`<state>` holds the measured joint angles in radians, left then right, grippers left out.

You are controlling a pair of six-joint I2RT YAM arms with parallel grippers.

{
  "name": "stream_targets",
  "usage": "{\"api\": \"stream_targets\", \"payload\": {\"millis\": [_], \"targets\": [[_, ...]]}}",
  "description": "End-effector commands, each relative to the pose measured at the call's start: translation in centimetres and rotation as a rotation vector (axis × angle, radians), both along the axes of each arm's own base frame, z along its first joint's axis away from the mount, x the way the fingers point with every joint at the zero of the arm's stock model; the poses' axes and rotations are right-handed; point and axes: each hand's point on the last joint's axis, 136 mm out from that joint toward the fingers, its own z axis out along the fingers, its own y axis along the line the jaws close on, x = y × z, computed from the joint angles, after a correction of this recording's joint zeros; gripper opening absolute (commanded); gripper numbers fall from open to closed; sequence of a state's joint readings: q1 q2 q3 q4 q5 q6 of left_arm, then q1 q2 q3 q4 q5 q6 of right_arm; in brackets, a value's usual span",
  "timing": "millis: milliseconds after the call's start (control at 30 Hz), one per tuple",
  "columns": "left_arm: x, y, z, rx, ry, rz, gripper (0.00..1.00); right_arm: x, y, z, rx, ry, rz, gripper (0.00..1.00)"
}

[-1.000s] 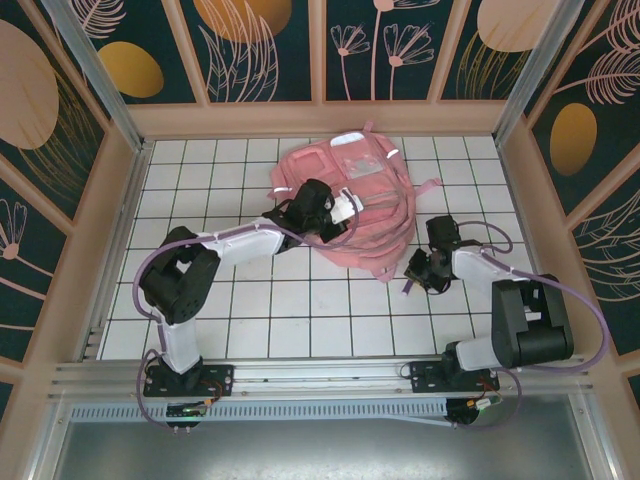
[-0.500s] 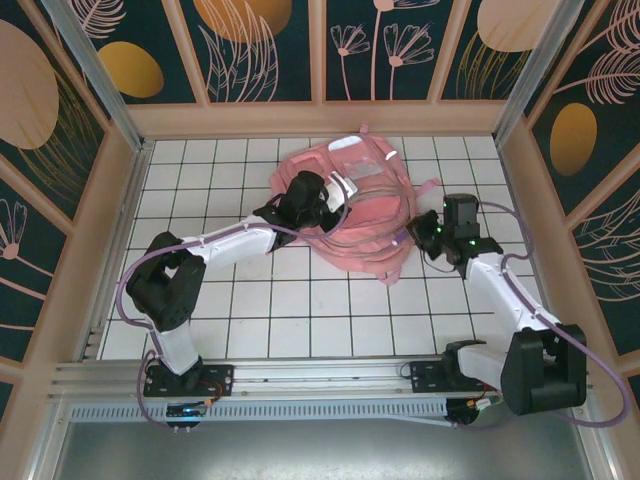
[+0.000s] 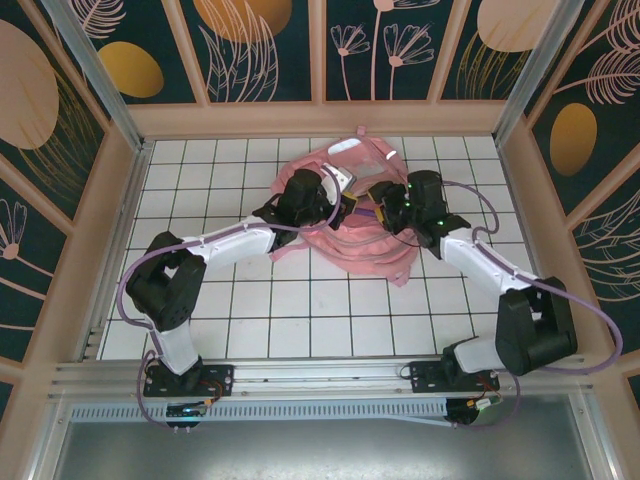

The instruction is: Pack books, pencil case, and school supplies into a backpack

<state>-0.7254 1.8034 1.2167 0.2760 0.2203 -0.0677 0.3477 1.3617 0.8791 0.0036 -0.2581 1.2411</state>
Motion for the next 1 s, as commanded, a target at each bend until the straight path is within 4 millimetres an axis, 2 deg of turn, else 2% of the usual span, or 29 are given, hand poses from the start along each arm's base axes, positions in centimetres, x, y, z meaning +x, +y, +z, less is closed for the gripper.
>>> {"api": "stream_targets", "payload": {"millis": [0, 67, 133, 233, 333, 433, 500, 600, 700, 900, 933, 967], "targets": [[-0.5, -0.7, 6.7, -0.187, -0.110, -0.039, 0.00, -1.0, -3.6, -0.3, -0.078, -0.010, -0.070, 0.55], [-0.4, -0.6, 6.2, -0.183, -0.104, -0.046, 0.00, -1.6, -5.4, -1.5, -0.115, -0.001, -0.057, 0.54], [-0.9, -0.9, 5.8, -0.183, -0.113, -0.101, 0.01, -1.5, -6.4, -2.4, -0.140, -0.016, 0.003, 0.53], [-0.8, -0.5, 5.1, -0.166, -0.102, -0.114, 0.00, -1.3, -7.3, -4.0, -0.230, 0.010, 0.091, 0.35], [-0.6, -0.1, 5.4, -0.188, -0.083, -0.123, 0.00, -1.2, -5.9, -4.2, -0.190, 0.008, 0.168, 0.31], [-1.1, -0.7, 5.8, -0.222, -0.066, -0.177, 0.00, -1.0, -4.6, -4.4, -0.168, 0.001, 0.191, 0.30], [-1.4, -1.1, 5.9, -0.239, -0.046, -0.202, 0.00, -0.6, -3.7, -4.6, -0.144, 0.004, 0.204, 0.26], [-1.8, -1.3, 5.9, -0.264, -0.028, -0.223, 0.00, 0.8, -3.1, -4.7, -0.141, -0.016, 0.195, 0.17], [-2.2, -1.2, 5.7, -0.265, -0.021, -0.236, 0.00, 2.6, -3.4, -4.4, -0.189, -0.050, 0.175, 0.08], [-2.7, -1.3, 5.4, -0.241, -0.014, -0.263, 0.00, 5.3, -3.6, -4.3, -0.229, -0.095, 0.170, 0.11], [-2.7, -1.3, 5.3, -0.239, -0.014, -0.267, 0.01, 5.4, -3.6, -4.2, -0.225, -0.098, 0.173, 0.13], [-2.9, -1.3, 5.4, -0.233, -0.023, -0.280, 0.07, 5.4, -3.7, -4.0, -0.228, -0.101, 0.172, 0.16]]}}
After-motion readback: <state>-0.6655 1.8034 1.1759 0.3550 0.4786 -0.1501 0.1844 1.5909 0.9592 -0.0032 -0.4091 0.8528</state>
